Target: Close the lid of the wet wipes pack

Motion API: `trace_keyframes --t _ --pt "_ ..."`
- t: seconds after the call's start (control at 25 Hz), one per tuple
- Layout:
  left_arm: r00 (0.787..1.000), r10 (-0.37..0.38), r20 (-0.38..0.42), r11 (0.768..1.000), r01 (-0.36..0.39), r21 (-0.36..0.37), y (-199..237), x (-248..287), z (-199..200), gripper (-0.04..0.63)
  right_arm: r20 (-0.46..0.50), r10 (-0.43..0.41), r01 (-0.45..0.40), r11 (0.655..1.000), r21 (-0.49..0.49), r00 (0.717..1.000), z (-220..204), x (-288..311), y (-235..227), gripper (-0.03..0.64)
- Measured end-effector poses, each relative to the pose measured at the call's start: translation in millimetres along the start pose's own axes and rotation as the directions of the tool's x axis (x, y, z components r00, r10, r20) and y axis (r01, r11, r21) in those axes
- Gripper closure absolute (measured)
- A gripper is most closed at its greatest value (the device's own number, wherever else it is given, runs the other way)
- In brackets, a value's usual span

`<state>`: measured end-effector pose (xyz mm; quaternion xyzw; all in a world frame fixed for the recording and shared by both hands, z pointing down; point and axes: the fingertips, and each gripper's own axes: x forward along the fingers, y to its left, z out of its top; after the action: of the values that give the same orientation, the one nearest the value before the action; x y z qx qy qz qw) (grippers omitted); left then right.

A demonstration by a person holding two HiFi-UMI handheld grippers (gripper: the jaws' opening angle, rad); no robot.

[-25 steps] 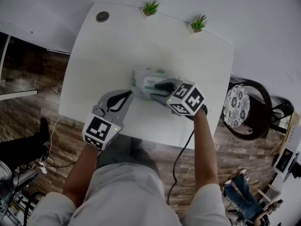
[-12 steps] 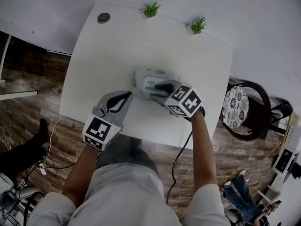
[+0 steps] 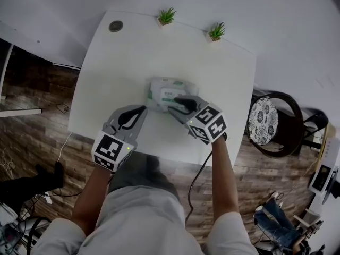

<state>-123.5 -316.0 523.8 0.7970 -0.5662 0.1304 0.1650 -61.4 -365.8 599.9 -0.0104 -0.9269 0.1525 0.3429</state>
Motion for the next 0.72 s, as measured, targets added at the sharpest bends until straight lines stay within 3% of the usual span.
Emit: trace_keyframes --t 0.16,0.2,0.44,0.72 --pt "1.0 0.007 0.023 1.0 -0.007 0.01 -6.2 -9.6 7.4 0.589 0.082 -0.082 0.081 0.997 0.016 0.993 9.1 -20.8 3.9 0.479" --pt "1.0 0.009 0.028 1.0 -0.009 0.013 -8.2 -12.5 8.8 0.589 0.102 -0.106 0.105 0.994 0.021 0.989 11.0 -26.2 5.1 0.506" --pt "0.998 0.03 0.061 0.999 -0.032 0.027 -16.9 -31.7 18.1 0.589 0.192 -0.217 0.214 0.976 0.036 0.957 19.7 -54.4 16.8 0.526" --pt "0.992 0.08 0.103 0.996 -0.083 0.032 -19.0 -59.3 32.3 0.589 0.25 -0.291 0.286 0.957 0.058 0.924 21.9 -85.6 42.1 0.574"
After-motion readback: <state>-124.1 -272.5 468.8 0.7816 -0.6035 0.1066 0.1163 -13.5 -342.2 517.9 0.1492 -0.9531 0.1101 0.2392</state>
